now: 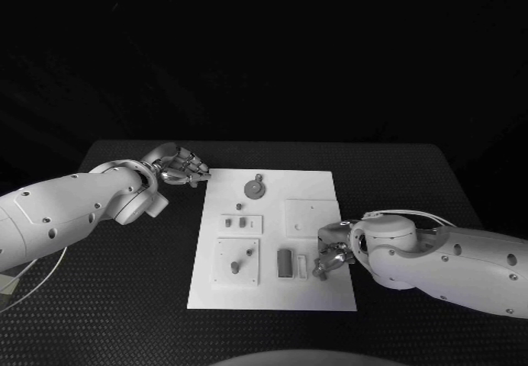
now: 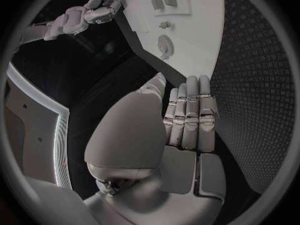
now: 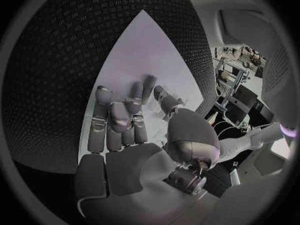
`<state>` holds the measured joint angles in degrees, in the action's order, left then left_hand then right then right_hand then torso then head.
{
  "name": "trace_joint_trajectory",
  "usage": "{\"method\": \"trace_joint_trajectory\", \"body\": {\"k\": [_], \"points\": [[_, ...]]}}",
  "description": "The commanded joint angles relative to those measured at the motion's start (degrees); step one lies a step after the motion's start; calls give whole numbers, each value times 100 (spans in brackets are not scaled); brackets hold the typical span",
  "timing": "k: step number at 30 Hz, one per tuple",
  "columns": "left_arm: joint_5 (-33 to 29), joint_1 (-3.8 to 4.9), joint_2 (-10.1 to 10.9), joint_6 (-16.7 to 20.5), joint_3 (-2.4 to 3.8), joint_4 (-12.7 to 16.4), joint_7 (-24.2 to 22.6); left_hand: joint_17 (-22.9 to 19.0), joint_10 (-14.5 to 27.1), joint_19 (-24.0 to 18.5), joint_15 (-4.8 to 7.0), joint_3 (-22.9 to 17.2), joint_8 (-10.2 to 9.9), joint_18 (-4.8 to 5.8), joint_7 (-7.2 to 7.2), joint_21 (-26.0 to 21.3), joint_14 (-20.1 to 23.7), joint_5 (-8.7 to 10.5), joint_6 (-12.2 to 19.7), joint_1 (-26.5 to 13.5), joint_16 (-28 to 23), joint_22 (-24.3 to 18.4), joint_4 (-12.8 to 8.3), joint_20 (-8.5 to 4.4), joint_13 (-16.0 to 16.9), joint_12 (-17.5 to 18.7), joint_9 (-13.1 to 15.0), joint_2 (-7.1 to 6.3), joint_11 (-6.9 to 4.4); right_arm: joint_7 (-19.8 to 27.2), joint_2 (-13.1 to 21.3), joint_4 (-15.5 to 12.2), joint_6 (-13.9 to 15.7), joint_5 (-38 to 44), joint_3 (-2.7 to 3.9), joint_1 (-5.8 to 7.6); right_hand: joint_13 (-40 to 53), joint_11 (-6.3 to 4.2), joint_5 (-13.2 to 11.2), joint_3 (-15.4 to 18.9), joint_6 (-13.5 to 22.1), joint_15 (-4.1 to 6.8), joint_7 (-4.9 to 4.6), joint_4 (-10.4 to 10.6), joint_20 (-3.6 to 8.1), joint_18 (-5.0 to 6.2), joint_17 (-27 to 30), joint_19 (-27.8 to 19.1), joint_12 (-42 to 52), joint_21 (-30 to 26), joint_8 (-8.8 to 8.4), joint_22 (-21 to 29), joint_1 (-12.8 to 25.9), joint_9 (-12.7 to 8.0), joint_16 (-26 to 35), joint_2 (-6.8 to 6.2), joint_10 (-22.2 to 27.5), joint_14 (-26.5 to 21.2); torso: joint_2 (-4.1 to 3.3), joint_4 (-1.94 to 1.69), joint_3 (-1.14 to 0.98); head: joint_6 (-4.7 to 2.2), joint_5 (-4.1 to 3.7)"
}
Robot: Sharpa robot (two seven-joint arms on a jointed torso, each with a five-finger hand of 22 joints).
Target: Assemble the parts on the task board
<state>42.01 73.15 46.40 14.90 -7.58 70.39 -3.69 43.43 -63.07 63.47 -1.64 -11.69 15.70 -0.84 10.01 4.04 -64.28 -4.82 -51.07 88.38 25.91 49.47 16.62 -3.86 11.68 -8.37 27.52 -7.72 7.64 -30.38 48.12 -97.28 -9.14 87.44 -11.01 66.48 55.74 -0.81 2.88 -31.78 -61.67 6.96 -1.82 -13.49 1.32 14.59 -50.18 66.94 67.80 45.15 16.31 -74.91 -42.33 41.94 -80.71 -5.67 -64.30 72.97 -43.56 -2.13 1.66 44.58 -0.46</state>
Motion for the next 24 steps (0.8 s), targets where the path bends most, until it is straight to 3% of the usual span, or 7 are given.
{"method": "trace_joint_trajectory", "body": {"k": [1, 2, 9, 18, 22, 24], "points": [[8, 5, -4, -74, 3, 17, -20, 8, 49, 24, -13, -26, -17, -67, -11, 18, -36, -21, 33, -59, -39, 8, -1, -4, -9, -34, 9, -6, 1, -371, 15, 52, -308, 603, -47, -51, -7, 18, 13, -54, 413, -27, -392, -174, 10, 41, -3, -29, -31, -10, -365, -116, -215, -562, 15, 133, 21, -16, 0, -1, -2, 13, -3], [11, 5, -4, -77, 3, 18, -19, 9, 49, 24, -13, -26, -17, -67, -11, 18, -37, -21, 33, -59, -40, 8, -1, -5, -9, -34, 9, -6, 1, -373, 15, 54, -283, 604, -47, -51, -7, 21, 15, -82, 408, -28, -393, -322, 11, 41, -5, -28, -26, 2, -362, -122, -392, -564, 10, 260, 19, -14, 0, -2, -2, 12, -5], [22, 5, -2, -81, 3, 21, -15, 12, 47, 25, -12, -28, -16, -68, -12, 18, -39, -21, 32, -59, -41, 9, -2, -6, -9, -36, 9, -6, 0, -345, 24, 95, -149, 416, -47, -51, -17, 2, 16, -309, 343, -22, -380, -333, 14, 41, -4, -45, -9, 26, -330, -124, -1093, -565, 4, 426, -9, -4, 2, -3, 2, 12, -10], [32, 5, 1, -98, 3, 22, 0, 17, 44, 26, -11, -31, -15, -69, -13, 19, -42, -22, 31, -59, -44, 10, -4, -7, -9, -38, 9, -4, -1, -253, 58, 154, 164, -303, -46, -52, -37, -17, 17, -365, 256, -10, -355, -335, -21, 41, 0, -44, 1, 60, -287, -126, -1252, -563, -9, 612, -69, 27, 2, -2, 0, 11, -3], [34, 5, 0, -100, 3, 19, 4, 19, 43, 26, -10, -32, -15, -69, -13, 19, -44, -22, 30, -59, -46, 10, -4, -7, -9, -39, 10, -3, -2, -191, 83, 193, 462, -883, -45, -51, -41, -25, 16, -349, 223, -4, -346, -334, -28, 41, 1, -42, 5, 70, -269, -126, -1242, -559, -12, 637, -86, 34, 1, -7, 2, 13, -3], [36, 5, 0, -105, 3, 20, 10, 21, 43, 26, -10, -33, -14, -69, -13, 19, -44, -22, 29, -58, -46, 11, -4, -7, -9, -40, 10, -3, -2, -93, 126, 216, 747, -1535, -43, -51, -46, -30, 15, -314, 204, 1, -341, -328, -36, 41, 3, -43, 4, 75, -261, -124, -1196, -559, -12, 600, -93, 37, 2, -6, 1, 11, -1]]}}
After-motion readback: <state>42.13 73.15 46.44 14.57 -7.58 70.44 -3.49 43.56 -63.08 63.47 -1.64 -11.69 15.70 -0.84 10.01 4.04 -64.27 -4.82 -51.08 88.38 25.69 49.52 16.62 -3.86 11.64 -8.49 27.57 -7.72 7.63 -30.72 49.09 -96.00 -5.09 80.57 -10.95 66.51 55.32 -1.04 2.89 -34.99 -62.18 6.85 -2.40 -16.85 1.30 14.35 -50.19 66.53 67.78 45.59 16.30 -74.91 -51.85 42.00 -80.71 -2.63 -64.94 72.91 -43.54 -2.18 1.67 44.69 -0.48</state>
